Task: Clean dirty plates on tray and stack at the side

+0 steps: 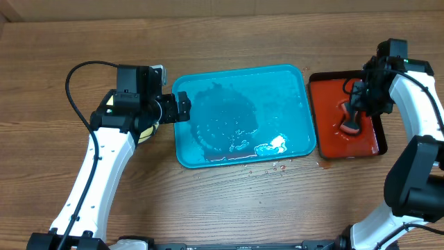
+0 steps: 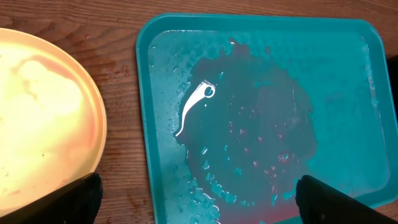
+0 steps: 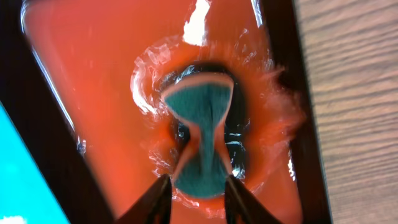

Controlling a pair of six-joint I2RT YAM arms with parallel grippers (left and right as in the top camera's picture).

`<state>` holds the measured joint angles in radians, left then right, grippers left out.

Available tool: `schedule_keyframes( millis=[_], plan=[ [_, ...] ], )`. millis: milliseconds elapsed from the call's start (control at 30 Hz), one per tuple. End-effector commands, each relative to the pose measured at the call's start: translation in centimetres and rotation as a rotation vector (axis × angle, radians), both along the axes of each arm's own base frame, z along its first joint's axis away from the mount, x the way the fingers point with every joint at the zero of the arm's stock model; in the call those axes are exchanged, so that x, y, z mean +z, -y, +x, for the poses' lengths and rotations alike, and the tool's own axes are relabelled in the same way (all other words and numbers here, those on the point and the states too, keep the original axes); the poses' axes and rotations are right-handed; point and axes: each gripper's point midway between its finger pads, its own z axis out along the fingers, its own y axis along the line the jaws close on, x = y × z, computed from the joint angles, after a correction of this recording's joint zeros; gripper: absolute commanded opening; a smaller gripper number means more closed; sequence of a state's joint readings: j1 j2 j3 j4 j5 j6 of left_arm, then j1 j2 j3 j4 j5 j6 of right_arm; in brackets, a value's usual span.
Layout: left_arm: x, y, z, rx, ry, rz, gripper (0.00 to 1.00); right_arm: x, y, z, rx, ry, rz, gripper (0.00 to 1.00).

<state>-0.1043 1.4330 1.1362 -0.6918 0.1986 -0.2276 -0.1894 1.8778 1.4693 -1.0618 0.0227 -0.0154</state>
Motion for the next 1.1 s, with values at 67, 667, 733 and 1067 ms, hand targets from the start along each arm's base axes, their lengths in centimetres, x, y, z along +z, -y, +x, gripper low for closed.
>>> schedule_keyframes(
  millis=[67, 667, 733, 1067],
  plan=[
    [0.3, 0.2, 0.3, -0.023, 0.012, 0.007, 1.00, 4.1, -1.3, 0.6, 0.024, 0.047, 0.072, 0.43],
    [0.3, 0.2, 0.3, -0.023, 0.012, 0.007, 1.00, 35.7, -7.9, -12.1, 0.169, 0.706, 0.136, 1.00],
    [0.3, 0.2, 0.3, -0.023, 0.012, 0.007, 1.00, 36.8, -8.1, -13.7, 0.176, 0.752, 0.125, 1.00],
    [0.3, 0.2, 0.3, -0.023, 0.012, 0.007, 1.00, 38.9, -8.7, -19.1, 0.179, 0.868, 0.074, 1.00]
  ],
)
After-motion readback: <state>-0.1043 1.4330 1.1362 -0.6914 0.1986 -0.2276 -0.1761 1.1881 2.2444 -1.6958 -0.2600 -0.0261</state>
